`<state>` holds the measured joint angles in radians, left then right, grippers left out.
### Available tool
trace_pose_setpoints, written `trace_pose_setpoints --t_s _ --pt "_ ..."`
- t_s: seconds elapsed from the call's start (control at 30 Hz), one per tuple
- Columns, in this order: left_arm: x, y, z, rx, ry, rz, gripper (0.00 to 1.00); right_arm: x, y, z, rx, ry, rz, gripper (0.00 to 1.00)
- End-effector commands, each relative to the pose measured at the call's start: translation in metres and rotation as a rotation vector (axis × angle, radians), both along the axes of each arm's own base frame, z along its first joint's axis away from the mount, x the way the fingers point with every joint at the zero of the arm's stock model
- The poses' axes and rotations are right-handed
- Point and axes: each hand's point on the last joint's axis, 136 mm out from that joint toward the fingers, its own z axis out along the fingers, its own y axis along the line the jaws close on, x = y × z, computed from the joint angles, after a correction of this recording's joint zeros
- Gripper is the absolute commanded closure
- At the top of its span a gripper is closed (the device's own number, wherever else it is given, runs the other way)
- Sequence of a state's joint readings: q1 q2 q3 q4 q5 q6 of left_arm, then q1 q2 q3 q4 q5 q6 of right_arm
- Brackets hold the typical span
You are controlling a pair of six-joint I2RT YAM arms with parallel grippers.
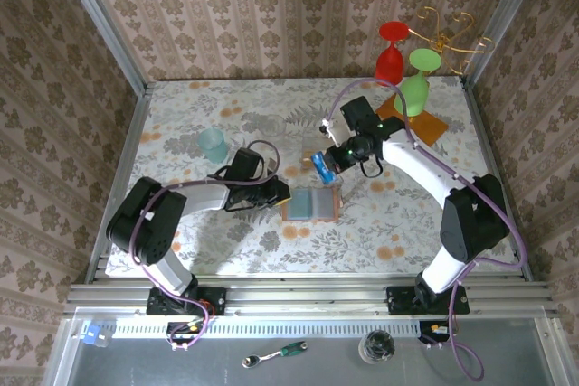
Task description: Take the credit cards out of the card holder
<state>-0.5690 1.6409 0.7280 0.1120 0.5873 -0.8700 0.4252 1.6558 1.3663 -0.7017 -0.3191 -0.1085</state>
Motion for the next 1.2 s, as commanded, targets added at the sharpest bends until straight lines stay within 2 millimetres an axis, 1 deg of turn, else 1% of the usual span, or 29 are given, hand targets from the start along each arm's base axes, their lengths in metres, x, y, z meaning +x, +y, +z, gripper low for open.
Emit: trace_pose_setpoints --t_s 0.0,0.07,0.2,0.4,0.63,0.73,0.8,1.0,1.17 --pt "0.0 0.008 0.005 -0.007 -0.015 0.021 0.83 0.009 -0.017 0.005 -0.194 -0.142 0.217 1.0" --pt "0.0 0.011 0.007 -0.01 -0.017 0.027 0.82 0.021 -0.023 0.009 -0.266 -0.193 0.254 1.0" --pt "-0.001 0.017 0.007 -0.006 -0.016 0.036 0.82 0.04 -0.026 0.013 -0.353 -0.236 0.33 1.0" --pt "0.0 0.027 0.008 0.0 -0.012 0.051 0.82 0.064 -0.017 0.006 -0.389 -0.213 0.425 1.0" --pt "0.004 0.038 0.011 -0.001 -0.012 0.074 0.82 0.09 -0.012 -0.006 -0.419 -0.176 0.479 1.0" --pt "0.004 0.038 0.011 -0.002 -0.01 0.069 0.83 0.098 -0.011 -0.011 -0.424 -0.161 0.499 1.0" --pt "0.01 0.047 0.011 -0.001 -0.008 0.096 0.82 0.102 -0.011 -0.015 -0.429 -0.148 0.513 1.0" --pt "0.013 0.051 0.01 -0.002 -0.005 0.105 0.82 0.111 -0.011 -0.028 -0.443 -0.113 0.552 1.0" --pt "0.013 0.054 0.009 -0.003 0.003 0.111 0.83 0.113 -0.009 -0.037 -0.434 -0.082 0.59 1.0"
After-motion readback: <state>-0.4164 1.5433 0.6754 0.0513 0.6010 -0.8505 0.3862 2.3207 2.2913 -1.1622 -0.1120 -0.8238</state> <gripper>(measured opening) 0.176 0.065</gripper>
